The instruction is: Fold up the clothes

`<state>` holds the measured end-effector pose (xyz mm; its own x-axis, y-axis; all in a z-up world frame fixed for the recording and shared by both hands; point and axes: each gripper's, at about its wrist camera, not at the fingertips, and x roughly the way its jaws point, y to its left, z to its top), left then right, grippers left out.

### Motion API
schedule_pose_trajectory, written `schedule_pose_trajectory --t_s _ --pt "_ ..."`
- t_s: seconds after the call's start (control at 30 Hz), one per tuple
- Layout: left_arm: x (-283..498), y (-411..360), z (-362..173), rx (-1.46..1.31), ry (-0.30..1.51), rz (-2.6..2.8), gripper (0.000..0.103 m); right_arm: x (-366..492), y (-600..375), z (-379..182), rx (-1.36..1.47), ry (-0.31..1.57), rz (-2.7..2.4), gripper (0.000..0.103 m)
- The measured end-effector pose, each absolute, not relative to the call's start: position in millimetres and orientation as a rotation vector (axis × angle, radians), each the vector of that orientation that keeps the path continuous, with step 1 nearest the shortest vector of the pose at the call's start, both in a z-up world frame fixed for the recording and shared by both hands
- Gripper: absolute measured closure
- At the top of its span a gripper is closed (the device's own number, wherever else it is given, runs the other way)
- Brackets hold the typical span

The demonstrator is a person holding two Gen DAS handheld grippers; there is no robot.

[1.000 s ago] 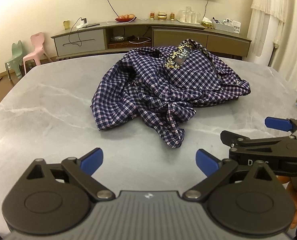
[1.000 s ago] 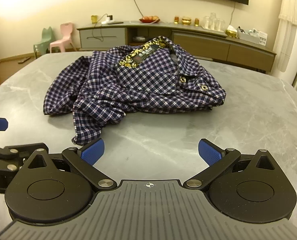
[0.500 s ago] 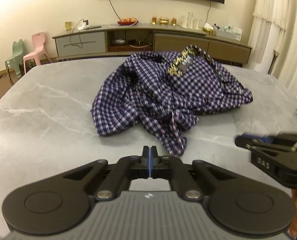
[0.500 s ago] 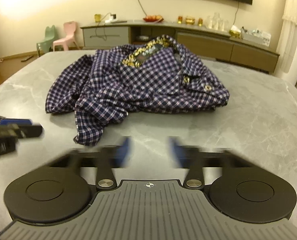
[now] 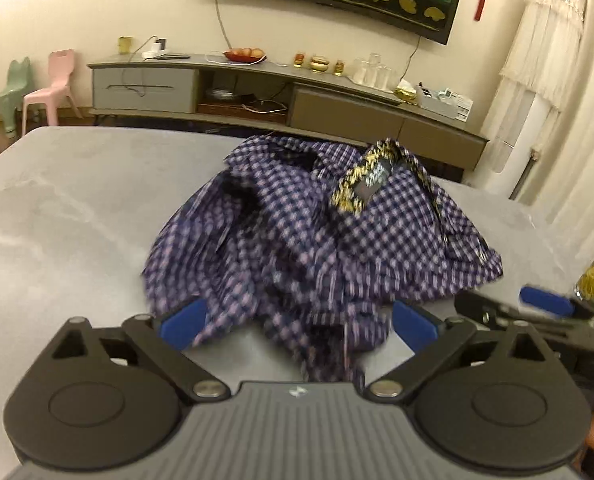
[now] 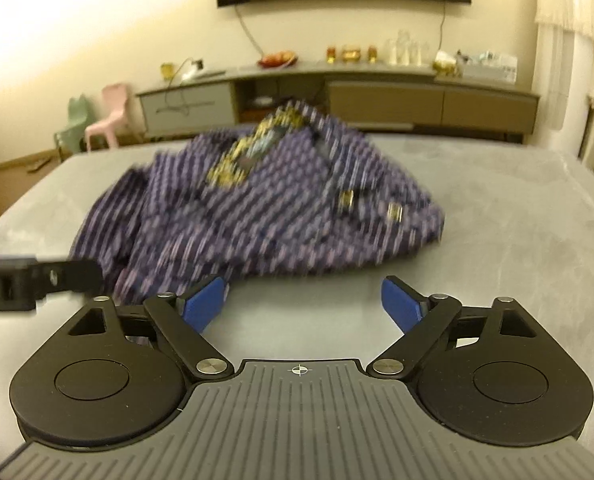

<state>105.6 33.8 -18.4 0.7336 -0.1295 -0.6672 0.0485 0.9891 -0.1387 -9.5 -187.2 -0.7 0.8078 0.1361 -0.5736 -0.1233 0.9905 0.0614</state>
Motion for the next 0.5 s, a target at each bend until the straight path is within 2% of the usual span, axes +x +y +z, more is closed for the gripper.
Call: schedule_pose_trajectory --t_s 0.07,0.13,0.2,0.23,0.27,0.3,0.37,0.43,0.5 --pt "123.3 34.7 -20.1 -0.131 0.732 -0.106 0.0 15.7 -186.4 2.0 -0.028 0.584 0.125 0.01" --pt "154.1 33.1 -33.2 -0.124 0.755 -0.08 0.003 47.6 -185.5 -4.1 -0.077 0.593 0.091 0.01" --pt "180.9 32.9 -48.4 -0.109 0.785 -0.07 0.033 83.0 -187.7 -17.8 -0.103 0.64 0.066 0.015" --pt "194.1 33.3 -56.3 -0.108 0.819 -0.105 0.082 97.7 -188.2 -24.8 -0.116 0.683 0.079 0.039" --pt "200.1 39.8 -56.0 -0.143 0.824 -0.12 0.096 111.5 -188.9 -30.3 -0.118 0.745 0.108 0.091" --pt "206.2 46.4 -55.7 -0.178 0.829 -0.134 0.096 124.6 -190.0 -35.2 -0.117 0.802 0.135 0.103" --pt "186.2 68.5 -25.0 -0.259 0.705 -0.21 0.097 122.5 -202.5 -15.7 -0.039 0.75 0.179 0.103" --pt "144.1 101.1 9.6 -0.361 0.596 -0.315 0.097 91.9 -222.9 25.6 0.039 0.616 0.209 0.103" --pt "91.2 119.1 25.8 -0.324 0.529 -0.393 0.097 56.7 -244.1 58.3 0.079 0.496 0.204 0.103"
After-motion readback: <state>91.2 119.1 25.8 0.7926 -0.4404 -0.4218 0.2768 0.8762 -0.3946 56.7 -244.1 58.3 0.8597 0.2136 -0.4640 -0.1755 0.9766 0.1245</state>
